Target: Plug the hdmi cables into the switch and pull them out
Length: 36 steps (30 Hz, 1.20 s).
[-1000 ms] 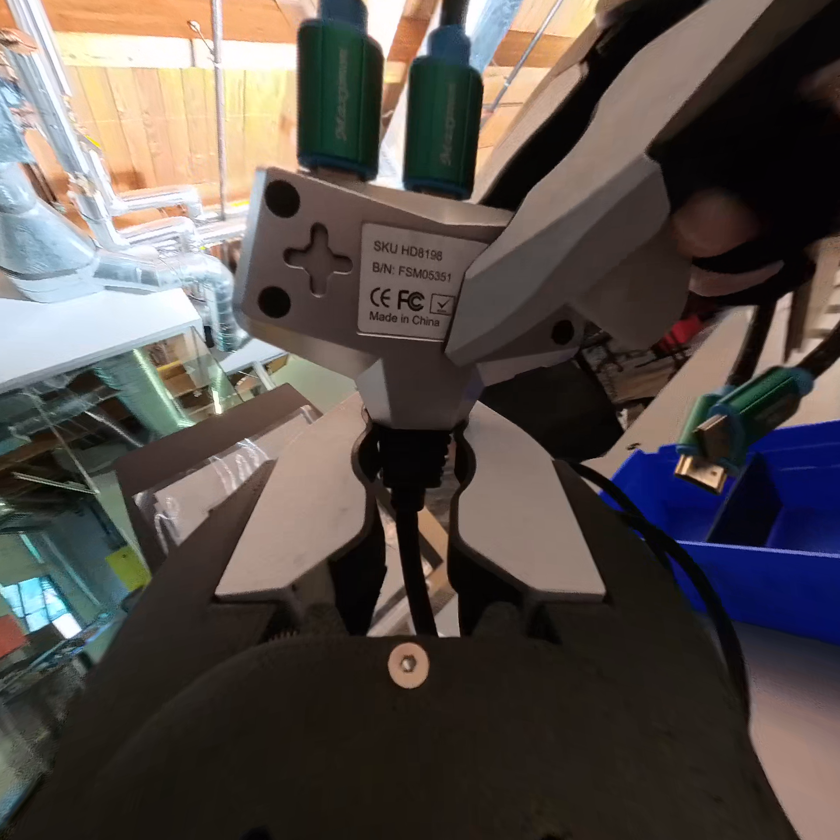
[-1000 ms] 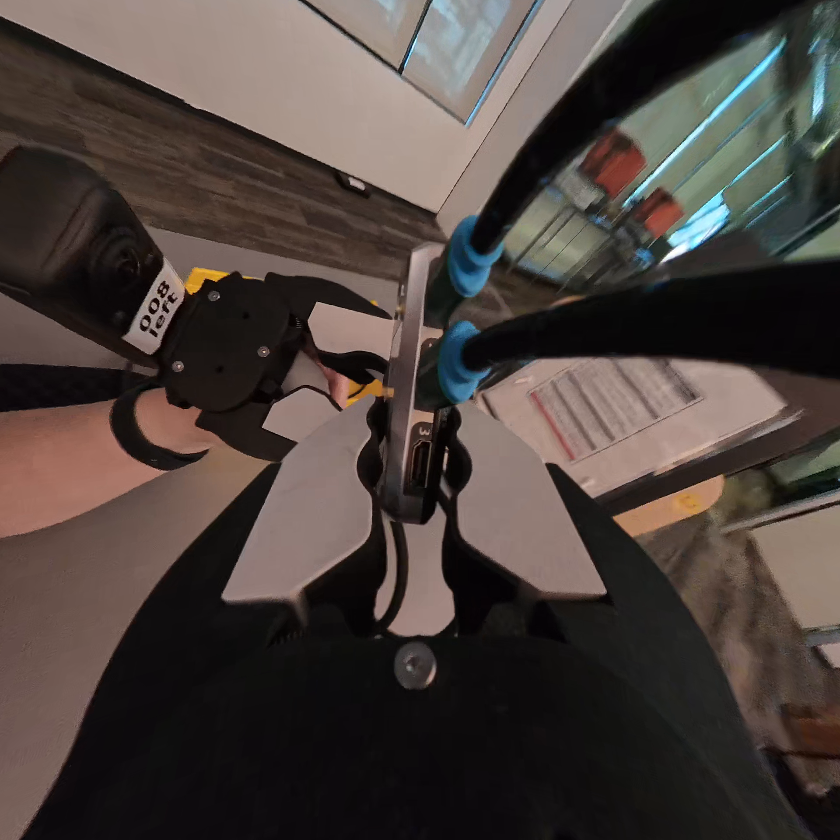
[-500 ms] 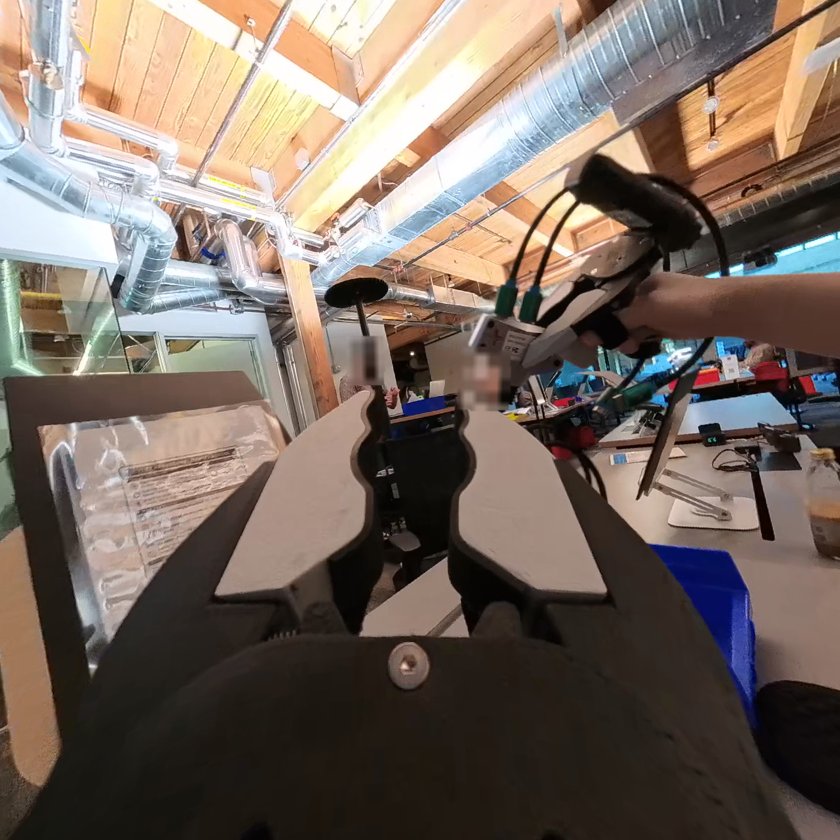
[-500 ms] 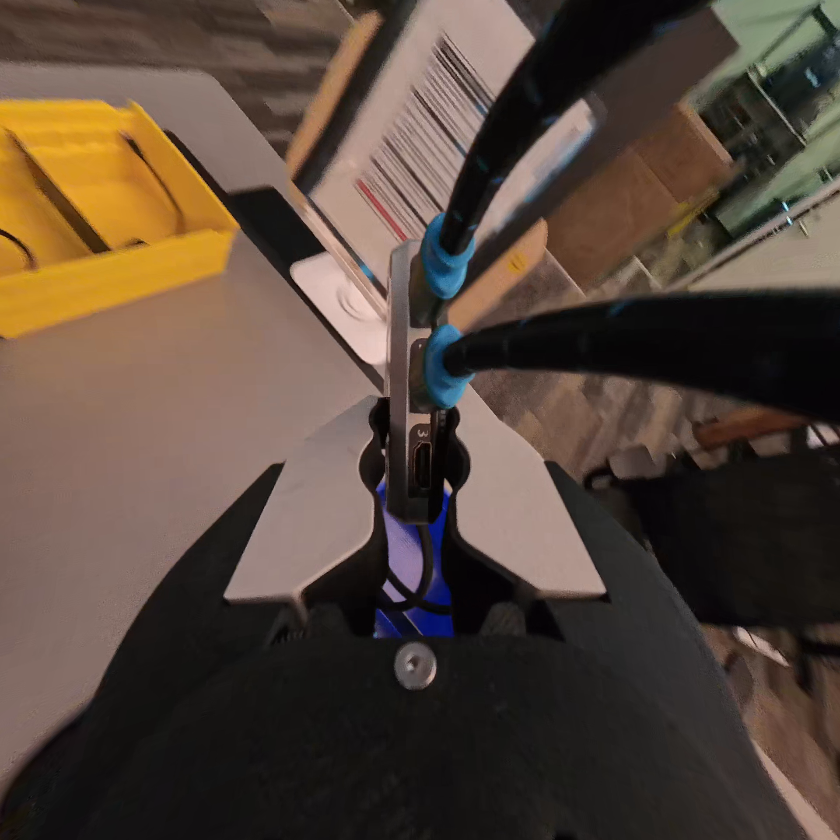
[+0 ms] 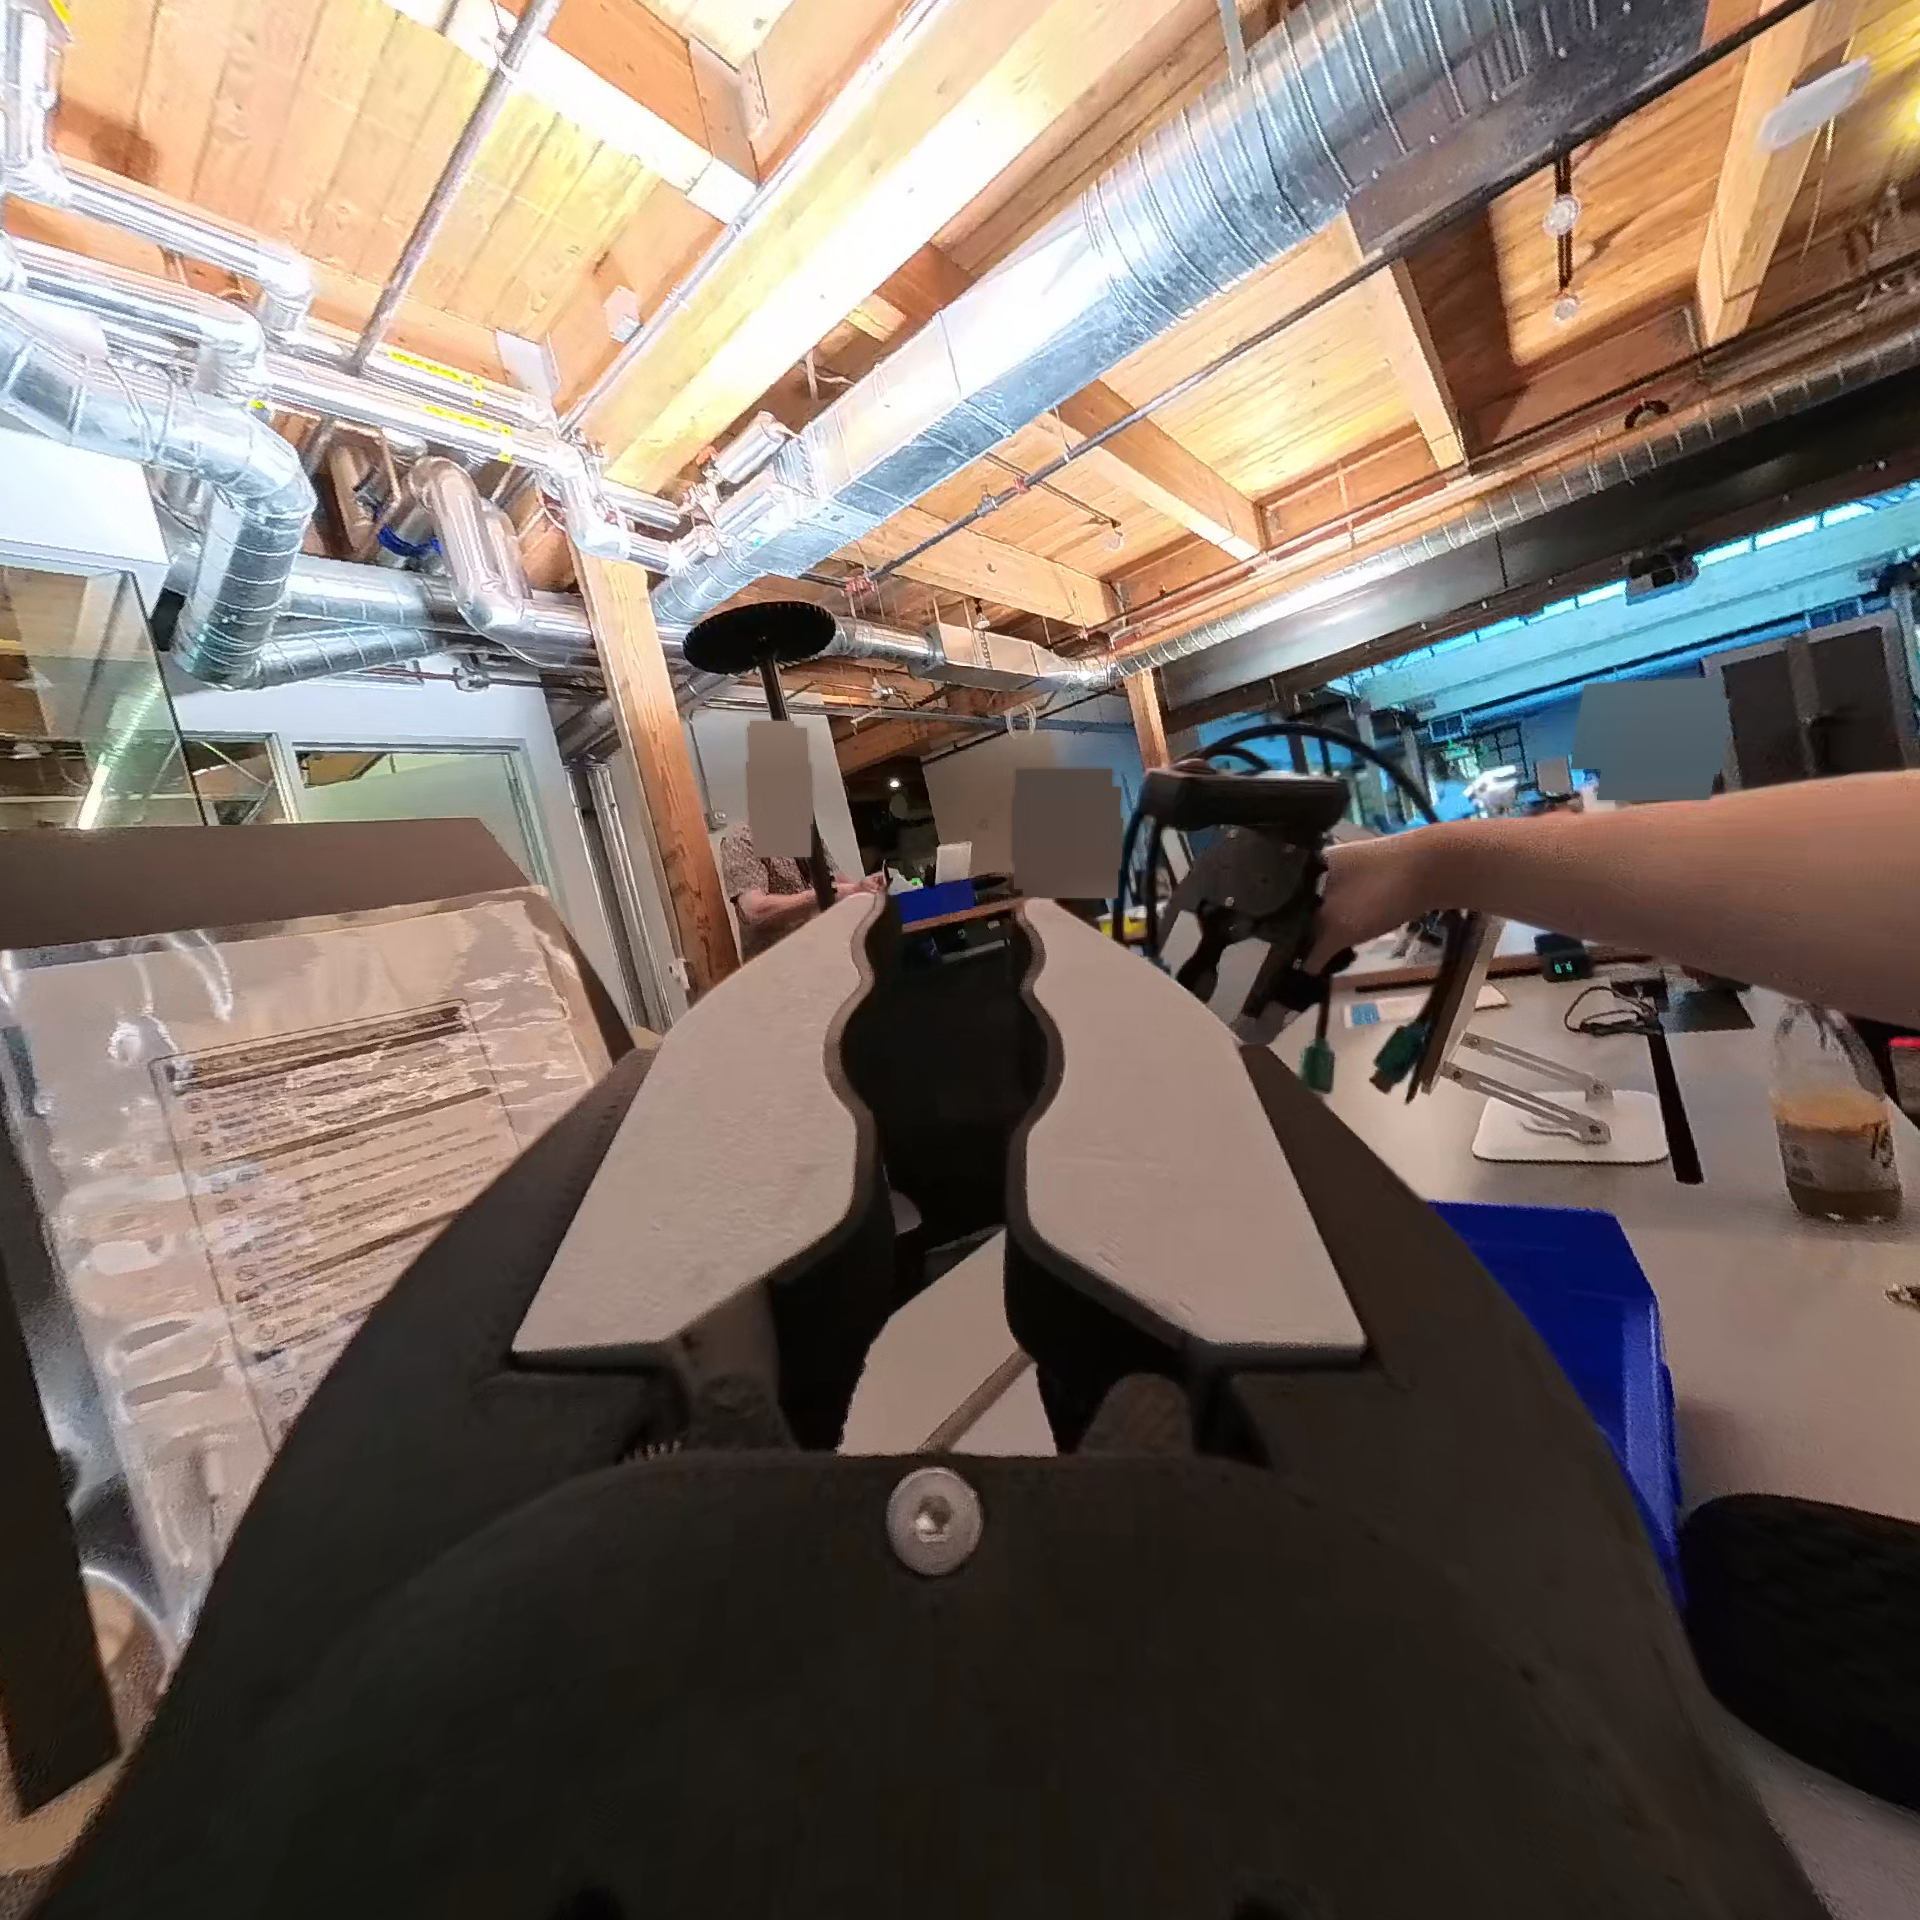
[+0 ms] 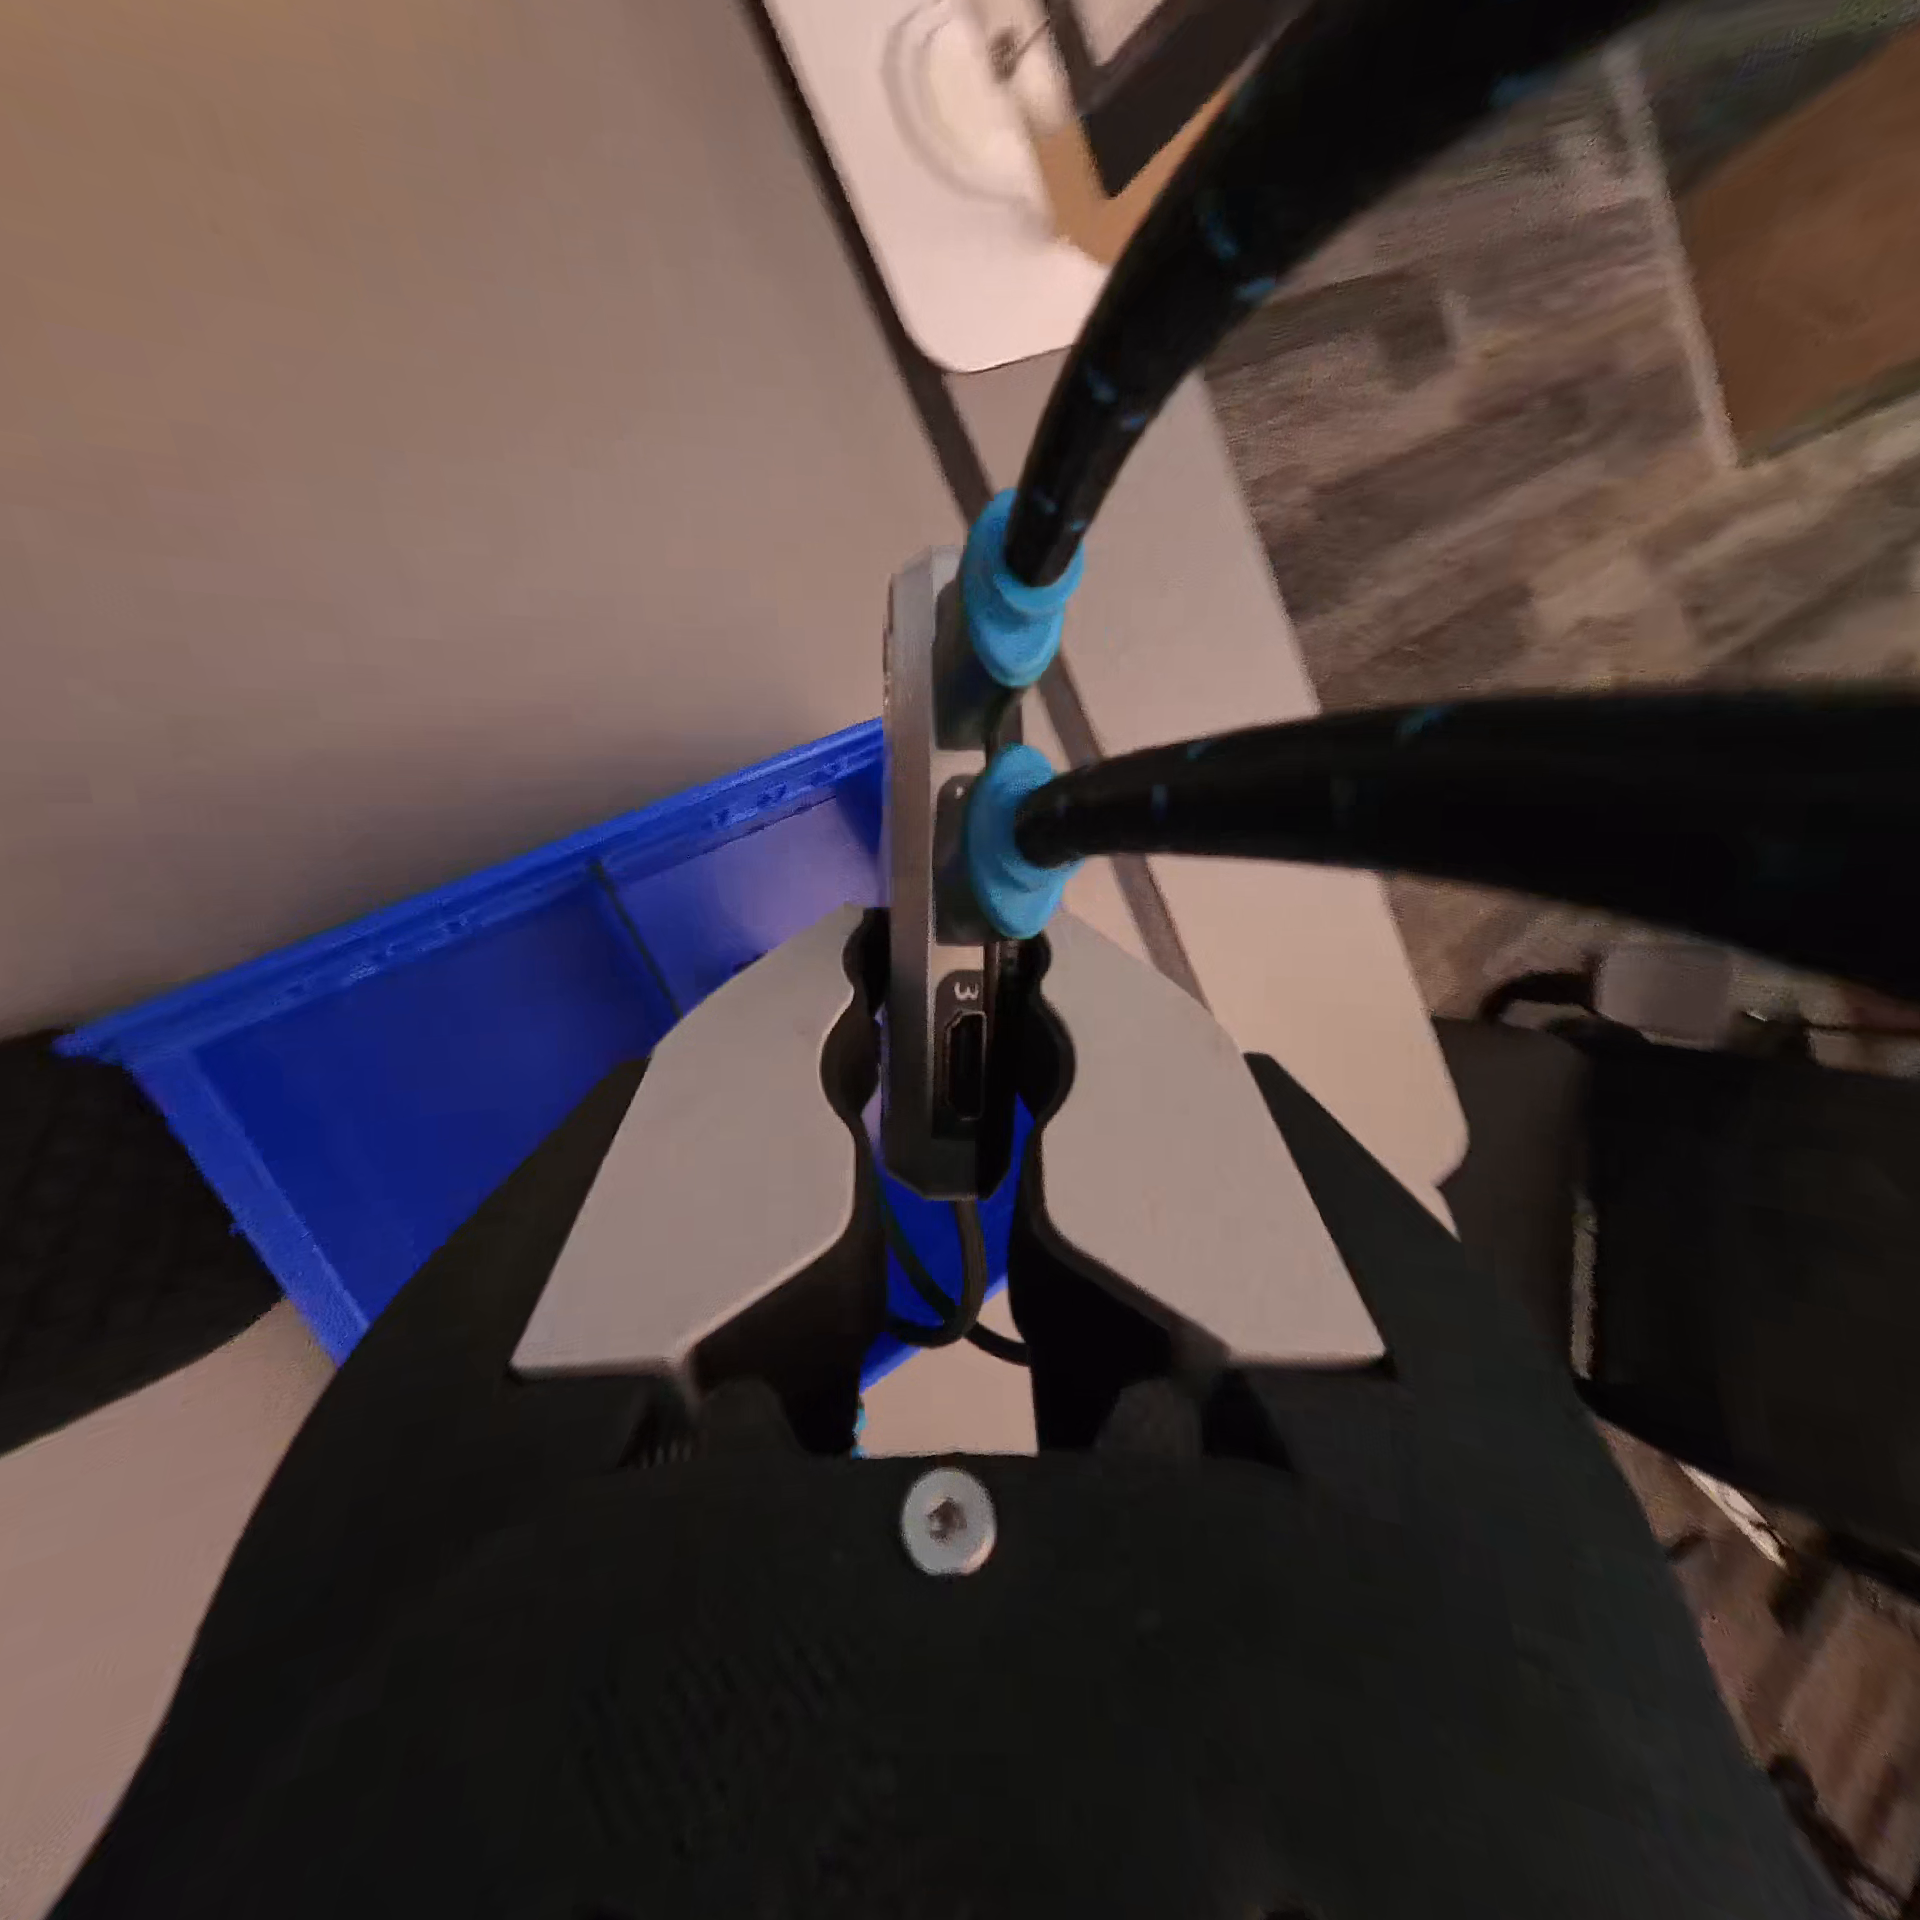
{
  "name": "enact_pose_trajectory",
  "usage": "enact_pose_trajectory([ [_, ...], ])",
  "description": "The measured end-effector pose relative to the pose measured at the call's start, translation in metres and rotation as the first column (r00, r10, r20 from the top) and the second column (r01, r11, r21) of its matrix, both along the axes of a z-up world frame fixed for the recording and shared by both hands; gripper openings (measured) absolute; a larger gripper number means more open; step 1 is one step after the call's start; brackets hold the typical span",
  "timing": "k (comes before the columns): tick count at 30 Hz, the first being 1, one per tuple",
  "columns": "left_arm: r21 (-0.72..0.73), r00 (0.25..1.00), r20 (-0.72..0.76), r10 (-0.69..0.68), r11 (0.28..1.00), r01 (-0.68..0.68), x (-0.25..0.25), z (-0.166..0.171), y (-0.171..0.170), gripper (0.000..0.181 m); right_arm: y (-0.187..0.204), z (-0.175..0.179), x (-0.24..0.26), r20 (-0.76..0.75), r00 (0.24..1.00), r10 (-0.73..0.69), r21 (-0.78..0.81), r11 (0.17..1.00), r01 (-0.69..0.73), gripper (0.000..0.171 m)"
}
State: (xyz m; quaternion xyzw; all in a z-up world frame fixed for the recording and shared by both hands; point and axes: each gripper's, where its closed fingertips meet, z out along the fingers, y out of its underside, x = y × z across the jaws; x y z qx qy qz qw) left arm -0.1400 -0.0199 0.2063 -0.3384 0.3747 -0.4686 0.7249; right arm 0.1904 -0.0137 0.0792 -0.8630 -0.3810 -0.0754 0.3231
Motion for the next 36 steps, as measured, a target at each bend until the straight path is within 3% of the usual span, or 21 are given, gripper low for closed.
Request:
enact_pose_trajectory([
  [6, 0.032, 0.994, -0.109, 0.024, 0.999, -0.02, 0.029, -0.017, -0.002, 0.019, 0.017, -0.047, -0.009, -0.145, 0.978, 0.153, -0.148, 0.974, -0.174, 0.024],
  [17, 0.072, 0.979, -0.196, 0.055, 0.997, -0.042, 0.057, -0.034, -0.006, 0.018, 0.049, -0.099, 0.006, -0.188, 0.923, 0.335, 0.067, 0.942, -0.329, 0.025],
  [29, 0.119, 0.953, -0.298, 0.05, 0.993, -0.015, 0.095, -0.057, -0.022, 0.018, 0.049, -0.114, 0.023, -0.346, 0.879, 0.327, 0.289, 0.929, -0.231, 0.027],
  [32, 0.129, 0.948, -0.315, 0.047, 0.992, -0.007, 0.101, -0.061, -0.027, 0.019, 0.046, -0.114, 0.026, -0.4, 0.879, 0.261, 0.265, 0.951, -0.162, 0.031],
  [34, 0.128, 0.945, -0.324, 0.042, 0.992, -0.001, 0.104, -0.063, -0.029, 0.019, 0.043, -0.115, 0.024, -0.486, 0.855, 0.182, 0.188, 0.977, -0.101, 0.051],
  [36, 0.131, 0.943, -0.33, 0.042, 0.991, 0.001, 0.106, -0.064, -0.031, 0.019, 0.042, -0.116, 0.029, -0.516, 0.853, 0.078, 0.105, 0.994, -0.028, 0.056],
])
